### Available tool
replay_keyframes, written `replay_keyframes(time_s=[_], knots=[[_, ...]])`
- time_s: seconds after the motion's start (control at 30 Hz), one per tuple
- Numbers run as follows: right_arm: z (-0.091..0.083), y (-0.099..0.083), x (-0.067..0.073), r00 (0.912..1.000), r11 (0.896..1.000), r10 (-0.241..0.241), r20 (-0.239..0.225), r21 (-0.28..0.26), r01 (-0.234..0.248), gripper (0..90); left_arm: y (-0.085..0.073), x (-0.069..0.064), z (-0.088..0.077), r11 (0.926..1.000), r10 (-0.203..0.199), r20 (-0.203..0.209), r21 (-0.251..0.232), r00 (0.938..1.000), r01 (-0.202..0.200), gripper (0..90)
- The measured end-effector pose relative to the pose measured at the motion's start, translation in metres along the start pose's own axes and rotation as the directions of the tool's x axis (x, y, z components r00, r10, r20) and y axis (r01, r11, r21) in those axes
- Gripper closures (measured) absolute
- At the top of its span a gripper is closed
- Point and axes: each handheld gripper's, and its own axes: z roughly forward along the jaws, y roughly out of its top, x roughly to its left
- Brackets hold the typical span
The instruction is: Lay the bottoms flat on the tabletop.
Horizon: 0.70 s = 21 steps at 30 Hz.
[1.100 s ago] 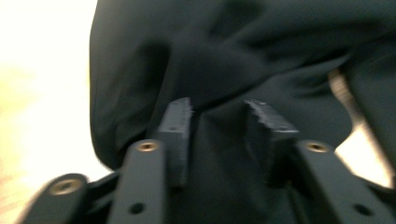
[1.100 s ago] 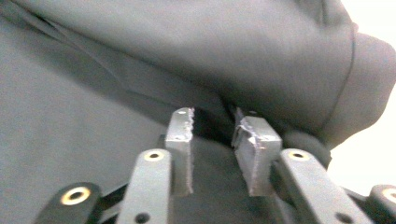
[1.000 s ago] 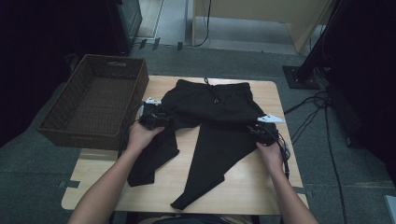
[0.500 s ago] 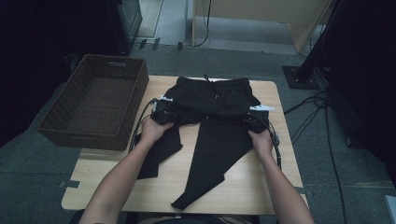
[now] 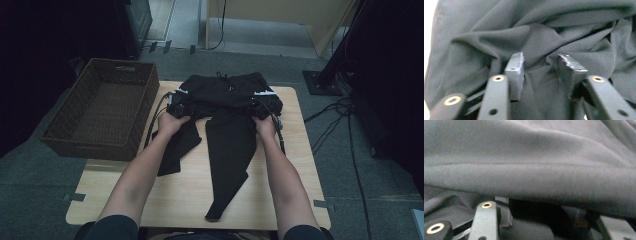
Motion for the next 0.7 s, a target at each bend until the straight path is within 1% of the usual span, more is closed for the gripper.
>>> replay_keyframes(time_s=[0.03,0.07,0.1,0.13,0.17,0.2,0.27,0.3,0.33,0.37,0.4,0.43,0.5,0.53,0.57,0.6,0.63,0.67,0.7], knots=[[-0.001,0.000,0.002,1.0000,1.000,0.004,0.007,0.011,-0.004,46.9,-0.003,0.000,-0.004,0.9999,-0.002,0.016,-0.010,0.9999,0.002,49.8],[-0.007,0.001,0.005,1.0000,0.999,0.007,-0.001,0.049,-0.007,47.8,-0.007,-0.001,-0.009,0.9997,0.000,0.028,-0.024,0.9996,0.000,47.2],[-0.007,0.001,0.005,1.0000,0.999,0.007,-0.001,0.049,-0.007,47.8,-0.012,-0.002,-0.015,0.9995,0.008,0.041,-0.031,0.9991,-0.007,47.2],[-0.013,-0.001,0.007,0.9998,0.999,0.017,-0.004,0.048,-0.017,47.5,-0.019,-0.004,-0.022,0.9989,0.016,0.044,-0.045,0.9989,-0.014,45.8],[-0.020,-0.004,0.008,0.9993,0.999,0.023,-0.030,0.026,-0.022,47.6,-0.026,-0.006,-0.029,0.9980,0.030,0.046,-0.057,0.9985,-0.027,44.9],[-0.029,-0.009,0.010,0.9980,1.000,0.027,-0.056,-0.001,-0.027,47.7,-0.033,-0.008,-0.035,0.9973,0.049,0.052,-0.058,0.9975,-0.046,44.2],[-0.045,-0.021,0.018,0.9966,0.999,0.013,-0.082,-0.032,-0.015,46.8,-0.048,-0.014,-0.049,0.9946,0.081,0.045,-0.069,0.9957,-0.077,42.7],[-0.054,-0.027,0.023,0.9949,0.999,-0.012,-0.100,-0.038,0.008,45.9,-0.056,-0.016,-0.055,0.9933,0.091,0.056,-0.077,0.9943,-0.087,42.2],[-0.069,-0.041,0.034,0.9915,0.998,-0.048,-0.121,-0.052,0.042,45.4,-0.069,-0.022,-0.065,0.9918,0.101,0.076,-0.086,0.9920,-0.094,40.7],[-0.075,-0.048,0.040,0.9884,0.997,-0.065,-0.138,-0.053,0.058,45.3,-0.075,-0.024,-0.067,0.9904,0.118,0.075,-0.081,0.9901,-0.112,40.5],[-0.080,-0.055,0.045,0.9861,0.996,-0.082,-0.144,-0.053,0.075,44.9,-0.075,-0.024,-0.067,0.9904,0.118,0.075,-0.081,0.9901,-0.112,39.8],[-0.080,-0.055,0.045,0.9861,0.996,-0.082,-0.144,-0.053,0.075,44.9,-0.080,-0.025,-0.069,0.9895,0.131,0.069,-0.071,0.9890,-0.126,39.8],[-0.088,-0.066,0.054,0.9822,0.992,-0.121,-0.144,-0.041,0.116,43.7,-0.092,-0.027,-0.072,0.9887,0.143,0.072,-0.056,0.9872,-0.139,39.0],[-0.097,-0.075,0.061,0.9769,0.989,-0.150,-0.152,-0.037,0.146,43.7,-0.101,-0.027,-0.072,0.9894,0.142,0.061,-0.040,0.9880,-0.140,38.2],[-0.100,-0.080,0.064,0.9752,0.988,-0.156,-0.157,-0.036,0.152,43.7,-0.101,-0.027,-0.072,0.9894,0.142,0.061,-0.040,0.9880,-0.140,38.0],[-0.100,-0.080,0.064,0.9752,0.988,-0.156,-0.157,-0.036,0.152,43.7,-0.105,-0.026,-0.071,0.9901,0.137,0.060,-0.038,0.9887,-0.135,38.0],[-0.103,-0.084,0.067,0.9724,0.986,-0.168,-0.162,-0.029,0.165,43.7,-0.108,-0.025,-0.070,0.9915,0.129,0.062,-0.026,0.9897,-0.128,38.1],[-0.107,-0.092,0.074,0.9643,0.978,-0.207,-0.164,-0.021,0.207,44.0,-0.110,-0.025,-0.069,0.9917,0.128,0.058,-0.020,0.9901,-0.127,38.8],[-0.107,-0.096,0.078,0.9628,0.975,-0.223,-0.153,-0.011,0.224,44.4,-0.111,-0.026,-0.068,0.9908,0.132,0.055,-0.037,0.9898,-0.130,40.1]])
